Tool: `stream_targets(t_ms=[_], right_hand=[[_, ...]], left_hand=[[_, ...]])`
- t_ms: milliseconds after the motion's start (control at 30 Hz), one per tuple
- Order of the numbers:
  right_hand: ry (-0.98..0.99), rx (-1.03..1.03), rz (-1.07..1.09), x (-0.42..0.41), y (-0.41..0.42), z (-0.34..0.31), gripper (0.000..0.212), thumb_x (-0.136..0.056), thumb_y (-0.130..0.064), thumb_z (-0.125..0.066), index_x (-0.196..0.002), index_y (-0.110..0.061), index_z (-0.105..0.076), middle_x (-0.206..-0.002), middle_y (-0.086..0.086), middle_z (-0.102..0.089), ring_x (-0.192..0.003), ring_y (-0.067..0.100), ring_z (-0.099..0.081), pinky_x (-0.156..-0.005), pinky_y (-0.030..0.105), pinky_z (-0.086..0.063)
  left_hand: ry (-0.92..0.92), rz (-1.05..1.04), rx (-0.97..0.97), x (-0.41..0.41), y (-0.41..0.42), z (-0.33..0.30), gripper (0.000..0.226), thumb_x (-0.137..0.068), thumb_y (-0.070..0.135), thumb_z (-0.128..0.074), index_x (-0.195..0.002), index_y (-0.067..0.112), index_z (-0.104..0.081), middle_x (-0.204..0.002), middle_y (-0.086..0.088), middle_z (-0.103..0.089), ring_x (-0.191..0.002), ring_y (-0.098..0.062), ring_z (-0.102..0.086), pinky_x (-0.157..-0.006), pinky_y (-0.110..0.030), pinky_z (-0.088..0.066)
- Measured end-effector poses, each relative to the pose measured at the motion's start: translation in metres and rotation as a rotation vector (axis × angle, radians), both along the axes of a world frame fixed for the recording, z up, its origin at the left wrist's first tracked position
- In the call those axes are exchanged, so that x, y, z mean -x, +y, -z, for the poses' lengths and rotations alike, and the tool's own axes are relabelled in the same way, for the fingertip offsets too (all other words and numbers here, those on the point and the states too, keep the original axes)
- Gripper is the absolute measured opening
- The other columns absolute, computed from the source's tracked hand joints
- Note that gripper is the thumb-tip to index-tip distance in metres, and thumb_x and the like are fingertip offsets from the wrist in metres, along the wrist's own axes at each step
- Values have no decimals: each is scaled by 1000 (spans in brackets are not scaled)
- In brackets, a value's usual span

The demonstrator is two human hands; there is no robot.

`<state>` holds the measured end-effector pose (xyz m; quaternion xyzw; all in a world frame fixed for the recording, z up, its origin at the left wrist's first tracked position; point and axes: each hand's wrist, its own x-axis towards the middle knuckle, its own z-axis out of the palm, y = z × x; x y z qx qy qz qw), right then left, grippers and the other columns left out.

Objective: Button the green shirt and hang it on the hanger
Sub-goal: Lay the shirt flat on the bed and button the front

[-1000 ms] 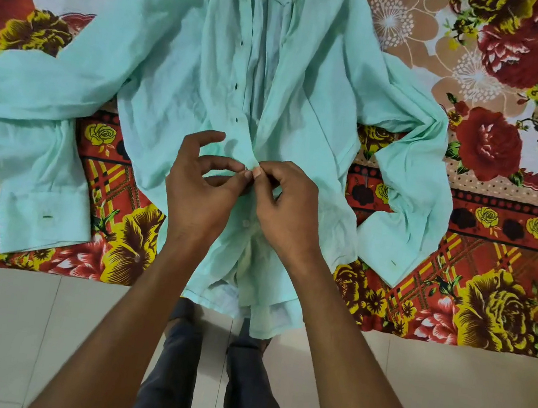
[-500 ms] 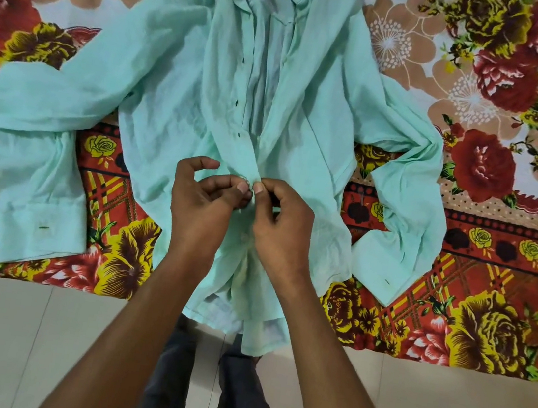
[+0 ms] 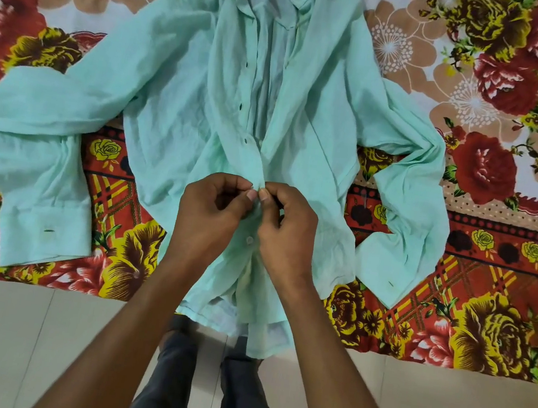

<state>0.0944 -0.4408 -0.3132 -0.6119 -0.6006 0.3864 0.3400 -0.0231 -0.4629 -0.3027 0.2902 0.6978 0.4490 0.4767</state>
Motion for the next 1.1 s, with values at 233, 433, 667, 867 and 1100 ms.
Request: stream_targets(t_ms=[233,433,667,867,1100], right_hand=[[-9,0,20,3,-1,2,13,-99,-13,-65,-92,-11,-75,-84,-3,-72,-80,8,-65,-71,13,-47],[-143,116,-7,-2,1,4,17,-98,-20,-63,-84,-16,-73,-77,-6,-69,-75,10,-64,-70,29,-54],[-432,119,-233,-5,28,-4,25,-101,-34,-61,-92,-16,-75,-87,0,-74,-80,18,-67,-77,39,-56],[-243,15,-103,21,74,1,15,-96,-12,-64,-100,-13,-78,-95,-1,-76,-90,12,-69,-85,26,-54],[-388,129,-158,31,84,26,15,-93,-31,-72,-98,-18,-77,-91,-3,-75,-90,15,-68,-82,34,-56]], left_hand=[[118,34,-15,-1,1,0,5,-95,8,-69,-97,10,-73,-85,-4,-76,-79,-20,-73,-79,-35,-60],[-213,-174,126,1,3,-1,7,-87,1,-71,-86,6,-76,-81,-13,-76,-75,-20,-71,-74,-26,-59],[418,-50,179,8,12,3,22,-86,40,-74,-90,21,-64,-74,7,-68,-70,-10,-65,-63,-28,-49],[715,100,30,7,63,6,27,-84,32,-70,-104,17,-58,-95,1,-64,-85,-18,-60,-72,-32,-43],[669,106,211,22,78,24,22,-84,15,-67,-104,6,-65,-92,-8,-71,-87,-29,-67,-76,-41,-55]])
